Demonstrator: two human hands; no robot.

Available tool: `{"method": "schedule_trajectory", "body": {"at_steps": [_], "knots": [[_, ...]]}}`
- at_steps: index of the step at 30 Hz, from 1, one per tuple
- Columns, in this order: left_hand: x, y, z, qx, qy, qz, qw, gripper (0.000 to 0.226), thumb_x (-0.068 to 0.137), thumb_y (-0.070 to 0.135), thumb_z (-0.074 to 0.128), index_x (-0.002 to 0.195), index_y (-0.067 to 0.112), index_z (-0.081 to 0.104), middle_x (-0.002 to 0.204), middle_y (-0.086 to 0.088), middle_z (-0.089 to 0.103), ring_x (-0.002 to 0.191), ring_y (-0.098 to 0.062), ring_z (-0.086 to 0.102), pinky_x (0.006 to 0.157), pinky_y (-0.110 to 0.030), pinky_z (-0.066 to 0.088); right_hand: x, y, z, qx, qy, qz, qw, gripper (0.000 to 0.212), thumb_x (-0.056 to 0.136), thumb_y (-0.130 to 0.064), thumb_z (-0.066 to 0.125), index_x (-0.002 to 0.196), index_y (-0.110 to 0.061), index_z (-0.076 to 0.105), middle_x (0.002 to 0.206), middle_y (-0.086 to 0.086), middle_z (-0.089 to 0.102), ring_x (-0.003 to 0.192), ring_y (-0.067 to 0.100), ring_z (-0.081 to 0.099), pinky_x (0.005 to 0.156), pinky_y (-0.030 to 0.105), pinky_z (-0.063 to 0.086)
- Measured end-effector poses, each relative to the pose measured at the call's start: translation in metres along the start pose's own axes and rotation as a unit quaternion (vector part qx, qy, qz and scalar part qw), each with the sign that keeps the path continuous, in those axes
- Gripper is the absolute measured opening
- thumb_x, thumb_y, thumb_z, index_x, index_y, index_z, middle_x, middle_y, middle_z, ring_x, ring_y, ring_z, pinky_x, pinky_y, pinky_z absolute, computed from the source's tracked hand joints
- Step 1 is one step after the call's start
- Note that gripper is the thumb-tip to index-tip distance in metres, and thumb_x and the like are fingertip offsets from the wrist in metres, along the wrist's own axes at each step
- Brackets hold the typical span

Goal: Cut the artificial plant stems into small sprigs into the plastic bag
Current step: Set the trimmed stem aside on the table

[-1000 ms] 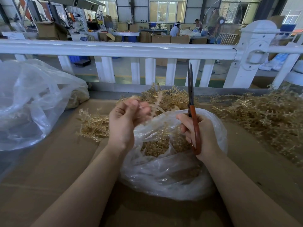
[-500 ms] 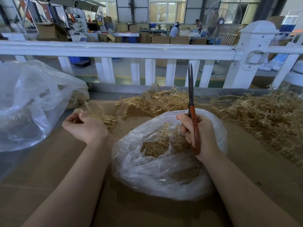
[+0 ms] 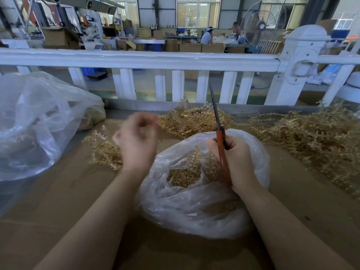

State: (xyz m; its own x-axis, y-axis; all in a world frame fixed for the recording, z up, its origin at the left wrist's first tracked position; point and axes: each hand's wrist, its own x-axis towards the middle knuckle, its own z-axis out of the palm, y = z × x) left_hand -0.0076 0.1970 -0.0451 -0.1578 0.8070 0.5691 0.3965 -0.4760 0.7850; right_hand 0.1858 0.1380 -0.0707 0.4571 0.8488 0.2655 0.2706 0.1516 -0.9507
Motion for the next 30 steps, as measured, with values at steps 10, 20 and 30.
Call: {"method": "schedule_trajectory", "body": {"at_steps": [10,20,30], "knots": [[-0.023,-0.004,0.027,0.271,-0.273,0.079,0.920,0.023,0.081,0.066,0.063,0.088,0.044,0.062,0.111,0.016,0.053,0.119,-0.015,0.044,0.080,-0.032,0.009,-0.006,-0.003,0.004,-0.085,0.019,-0.073,0.994,0.018,0.092,-0.029,0.072,0.075,-0.027,0.068,0.062,-0.011,0.067,0.064,0.000,0.063,0.057,0.009,0.043],[-0.025,-0.009,0.029,0.267,-0.339,0.110,0.895,0.026,0.084,0.056,0.059,0.105,0.041,0.062,0.113,0.015,0.049,0.122,-0.014,0.036,0.073,-0.029,0.006,-0.003,0.004,0.002,-0.111,0.068,-0.079,0.988,0.012,0.093,-0.032,0.071,0.089,-0.021,0.074,0.066,-0.012,0.065,0.066,0.001,0.063,0.060,0.012,0.044],[-0.024,0.011,0.018,-0.261,-0.255,-0.108,0.925,0.013,0.097,0.000,0.055,0.097,0.005,0.044,0.097,-0.025,0.071,0.090,-0.026,0.073,0.080,-0.039,0.058,0.001,0.004,-0.001,-0.096,0.122,-0.083,0.984,0.032,0.092,-0.033,0.071,0.064,-0.024,0.061,0.051,-0.015,0.057,0.057,-0.001,0.056,0.055,0.010,0.038]]}}
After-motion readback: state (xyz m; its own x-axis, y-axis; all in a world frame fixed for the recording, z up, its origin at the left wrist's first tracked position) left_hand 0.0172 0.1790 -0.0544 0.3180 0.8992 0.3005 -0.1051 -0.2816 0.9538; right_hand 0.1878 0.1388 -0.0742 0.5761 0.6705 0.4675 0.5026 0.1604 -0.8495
